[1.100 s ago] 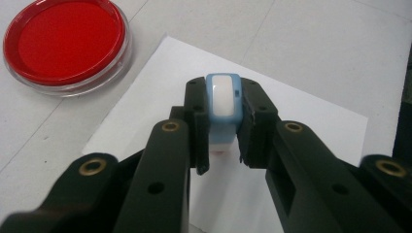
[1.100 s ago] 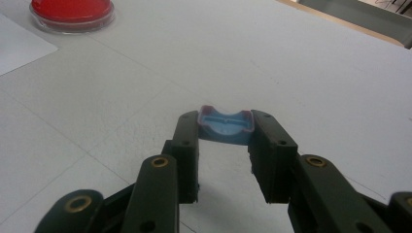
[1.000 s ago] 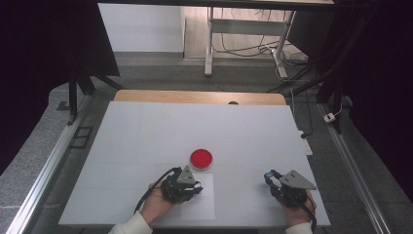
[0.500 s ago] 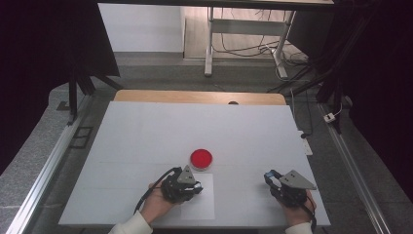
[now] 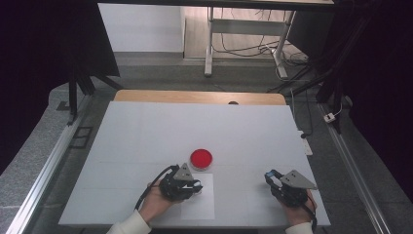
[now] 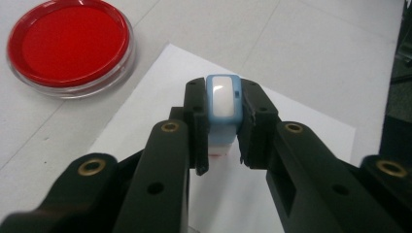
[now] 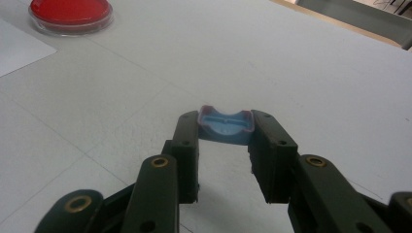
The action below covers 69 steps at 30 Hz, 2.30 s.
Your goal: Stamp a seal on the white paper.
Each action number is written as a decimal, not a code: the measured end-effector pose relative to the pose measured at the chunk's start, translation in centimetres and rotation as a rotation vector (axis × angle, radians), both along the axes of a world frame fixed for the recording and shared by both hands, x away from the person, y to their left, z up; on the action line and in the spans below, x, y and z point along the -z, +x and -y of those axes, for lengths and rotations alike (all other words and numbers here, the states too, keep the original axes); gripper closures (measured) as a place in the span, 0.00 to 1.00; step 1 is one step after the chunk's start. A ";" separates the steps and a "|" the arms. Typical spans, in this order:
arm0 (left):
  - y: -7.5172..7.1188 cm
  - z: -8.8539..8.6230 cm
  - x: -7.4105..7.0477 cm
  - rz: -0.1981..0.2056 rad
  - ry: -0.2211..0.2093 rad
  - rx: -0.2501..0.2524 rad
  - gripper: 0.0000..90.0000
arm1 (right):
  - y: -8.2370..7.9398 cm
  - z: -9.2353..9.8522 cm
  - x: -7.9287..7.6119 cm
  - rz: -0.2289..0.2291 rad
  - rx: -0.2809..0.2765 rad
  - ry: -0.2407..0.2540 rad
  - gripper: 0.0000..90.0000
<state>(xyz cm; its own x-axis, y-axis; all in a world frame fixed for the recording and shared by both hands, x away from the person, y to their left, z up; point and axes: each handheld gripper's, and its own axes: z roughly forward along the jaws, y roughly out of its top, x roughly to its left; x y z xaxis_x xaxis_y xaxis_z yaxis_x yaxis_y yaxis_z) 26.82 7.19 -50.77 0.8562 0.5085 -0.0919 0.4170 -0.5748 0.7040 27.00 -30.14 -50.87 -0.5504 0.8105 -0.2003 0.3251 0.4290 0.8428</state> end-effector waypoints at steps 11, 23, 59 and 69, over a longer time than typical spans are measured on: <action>-0.1 -1.0 -1.8 0.013 -0.099 -0.016 0.84 | 0.0 0.0 0.0 0.003 -0.001 0.003 0.72; -0.3 -2.1 -3.5 0.029 -0.181 -0.033 0.84 | 0.0 0.1 0.0 0.004 -0.002 0.003 0.72; -0.3 -5.6 -6.1 0.081 -0.326 -0.122 0.84 | 0.1 0.1 0.0 0.002 -0.001 0.003 0.72; -0.2 -5.4 -5.9 0.080 -0.321 -0.123 0.84 | 0.0 0.1 0.0 0.006 -0.003 0.007 0.72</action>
<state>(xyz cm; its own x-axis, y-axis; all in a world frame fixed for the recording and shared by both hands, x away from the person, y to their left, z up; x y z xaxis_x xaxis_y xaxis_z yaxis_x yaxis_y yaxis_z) 26.58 12.60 -44.89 0.8014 0.5641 -0.1988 0.4054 -0.2677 0.8741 27.02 -30.19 -50.86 -0.5516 0.8104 -0.1976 0.3190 0.4238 0.8477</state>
